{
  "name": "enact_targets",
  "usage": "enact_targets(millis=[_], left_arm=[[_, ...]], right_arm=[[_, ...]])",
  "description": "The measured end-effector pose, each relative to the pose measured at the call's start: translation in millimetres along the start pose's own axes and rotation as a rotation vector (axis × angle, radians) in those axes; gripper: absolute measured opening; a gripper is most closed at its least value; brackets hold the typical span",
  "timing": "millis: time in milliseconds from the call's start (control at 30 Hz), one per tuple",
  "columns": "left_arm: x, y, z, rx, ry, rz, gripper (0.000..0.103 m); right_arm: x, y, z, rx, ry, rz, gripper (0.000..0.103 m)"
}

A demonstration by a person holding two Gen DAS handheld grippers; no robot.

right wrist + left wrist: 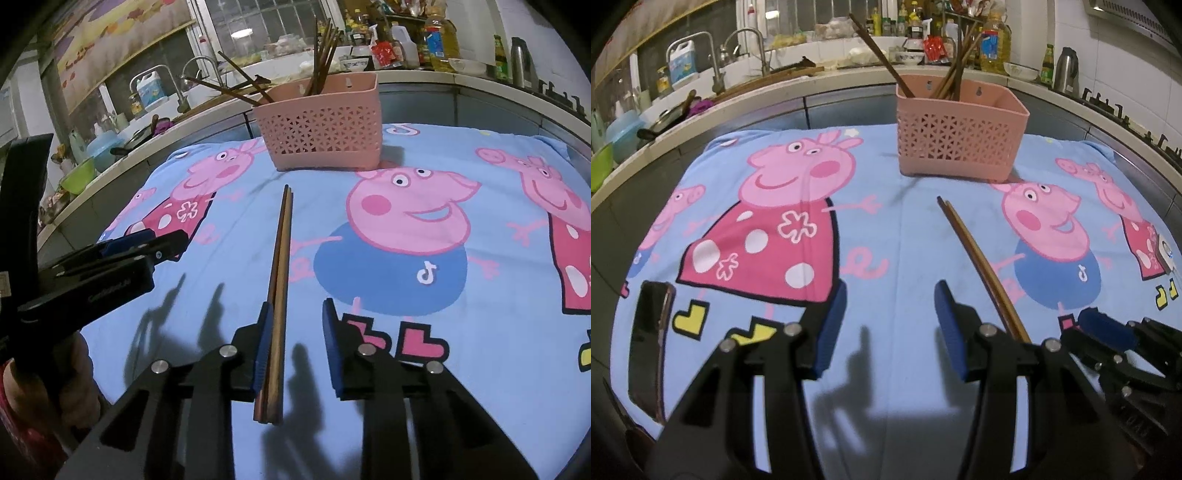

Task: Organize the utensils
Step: 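Move both open tools back down to the remaining chopsticks, then close the right tool on one chopstick while the left tool lowers over the other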

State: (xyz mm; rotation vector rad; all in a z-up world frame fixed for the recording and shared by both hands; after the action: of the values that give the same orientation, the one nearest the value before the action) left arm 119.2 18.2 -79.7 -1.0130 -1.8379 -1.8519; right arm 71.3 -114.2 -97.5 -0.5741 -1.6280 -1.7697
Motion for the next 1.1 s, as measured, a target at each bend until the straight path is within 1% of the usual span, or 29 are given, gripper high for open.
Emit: enact_targets(millis=[333,1100], left_arm=[[-10,-8,3,0.007,0.005,0.028,0.047],[-23,-18,10,0.022,0.007,0.065,0.047]], right_arm=[[-3,-2,-7,-0.018,-0.011,0.006,0.0],[-7,-5,-10,-0.037,-0.01,0.024,0.0]])
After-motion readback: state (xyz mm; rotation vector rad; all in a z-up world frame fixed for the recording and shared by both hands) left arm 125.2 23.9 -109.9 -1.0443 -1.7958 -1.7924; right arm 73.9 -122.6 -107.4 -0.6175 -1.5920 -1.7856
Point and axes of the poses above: each gripper's, at about its wrist camera, not at the fingertips, and x roughly against the way its jaws point, z to its left, y to its top, the point moved 10 cm from there along -x, roughly the way its jaws point, and after that the axes turned 10 degrees about -y, right-handed, at the moved point
